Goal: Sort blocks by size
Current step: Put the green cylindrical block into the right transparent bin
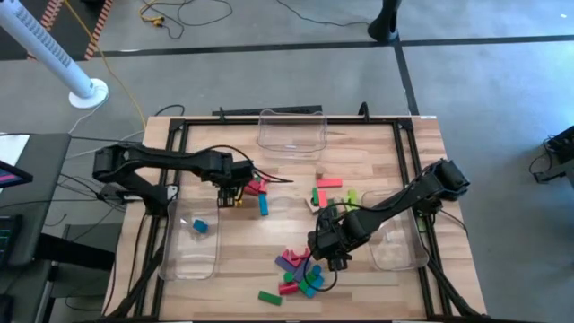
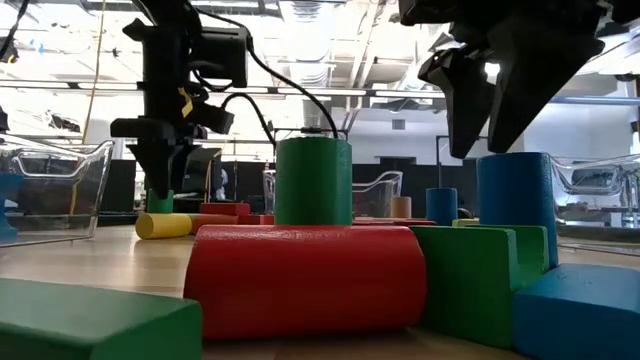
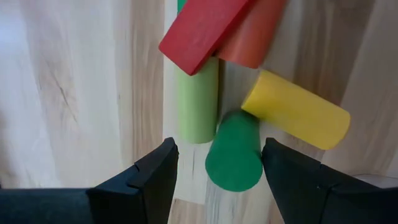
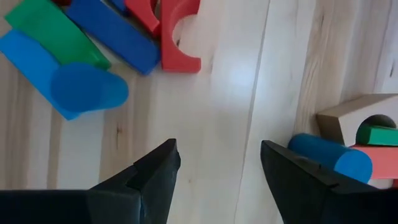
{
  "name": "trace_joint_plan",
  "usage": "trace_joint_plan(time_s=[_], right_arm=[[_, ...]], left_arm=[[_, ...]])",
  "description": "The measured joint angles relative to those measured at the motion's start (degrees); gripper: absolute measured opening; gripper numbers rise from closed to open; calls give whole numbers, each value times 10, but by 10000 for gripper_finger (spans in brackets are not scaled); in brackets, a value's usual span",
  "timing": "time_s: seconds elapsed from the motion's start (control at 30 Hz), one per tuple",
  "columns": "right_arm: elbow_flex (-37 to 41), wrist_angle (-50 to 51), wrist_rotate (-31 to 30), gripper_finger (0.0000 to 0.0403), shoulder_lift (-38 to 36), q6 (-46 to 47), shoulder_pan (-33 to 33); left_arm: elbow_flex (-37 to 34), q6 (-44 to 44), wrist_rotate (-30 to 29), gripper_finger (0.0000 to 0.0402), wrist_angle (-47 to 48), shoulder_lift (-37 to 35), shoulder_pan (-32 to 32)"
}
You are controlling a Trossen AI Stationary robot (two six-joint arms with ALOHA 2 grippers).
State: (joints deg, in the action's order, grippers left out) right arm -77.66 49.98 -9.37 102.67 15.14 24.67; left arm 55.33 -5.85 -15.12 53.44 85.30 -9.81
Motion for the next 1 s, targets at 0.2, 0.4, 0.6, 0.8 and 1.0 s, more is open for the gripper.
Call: trace_joint_plan(time_s=[0.2,0.4,0.6,0.8,1.0], right_arm=[[2,-14,0,258,0,0,0],[2,-15,0,258,0,0,0],[2,-17,0,258,0,-1,0],[2,-17,-4,258,0,-1,0],[1,-17,-12,258,0,-1,0]], left_arm=[[0,5,1,221,20,1,-5],[0,2,20,180,26,1,-5],[0,-9,29,140,25,1,-5],[0,-15,31,138,23,1,-5],[0,-19,32,139,18,1,-5]])
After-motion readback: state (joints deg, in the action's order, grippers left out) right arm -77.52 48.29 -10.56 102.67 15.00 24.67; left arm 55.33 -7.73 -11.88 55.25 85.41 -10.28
